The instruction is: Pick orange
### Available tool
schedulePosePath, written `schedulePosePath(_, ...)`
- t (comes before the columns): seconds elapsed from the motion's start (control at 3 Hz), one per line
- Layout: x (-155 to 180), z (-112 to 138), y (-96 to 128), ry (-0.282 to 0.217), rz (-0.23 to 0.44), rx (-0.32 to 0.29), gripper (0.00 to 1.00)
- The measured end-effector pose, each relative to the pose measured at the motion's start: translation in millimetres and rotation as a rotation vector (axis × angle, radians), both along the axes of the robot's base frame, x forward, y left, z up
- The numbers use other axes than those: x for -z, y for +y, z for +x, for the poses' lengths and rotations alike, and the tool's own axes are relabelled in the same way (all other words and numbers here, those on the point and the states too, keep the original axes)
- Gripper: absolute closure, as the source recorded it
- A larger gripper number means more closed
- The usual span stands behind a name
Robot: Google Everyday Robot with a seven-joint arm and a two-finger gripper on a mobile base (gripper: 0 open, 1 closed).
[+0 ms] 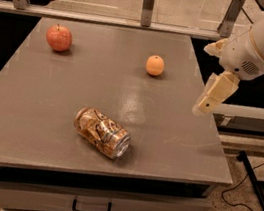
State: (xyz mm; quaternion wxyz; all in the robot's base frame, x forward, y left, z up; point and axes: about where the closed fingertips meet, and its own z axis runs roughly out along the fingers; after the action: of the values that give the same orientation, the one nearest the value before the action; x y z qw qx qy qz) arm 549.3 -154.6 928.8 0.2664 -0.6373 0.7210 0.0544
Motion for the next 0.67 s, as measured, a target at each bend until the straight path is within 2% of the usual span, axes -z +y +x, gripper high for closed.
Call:
schedulePosePath(0.33, 2.7, 8.0, 8.2, -0.019, 0.029, 0.004, 0.00)
schedulePosePath(0.67, 13.5, 41.9, 30.9, -0.050, 0.115, 0.017, 0.00)
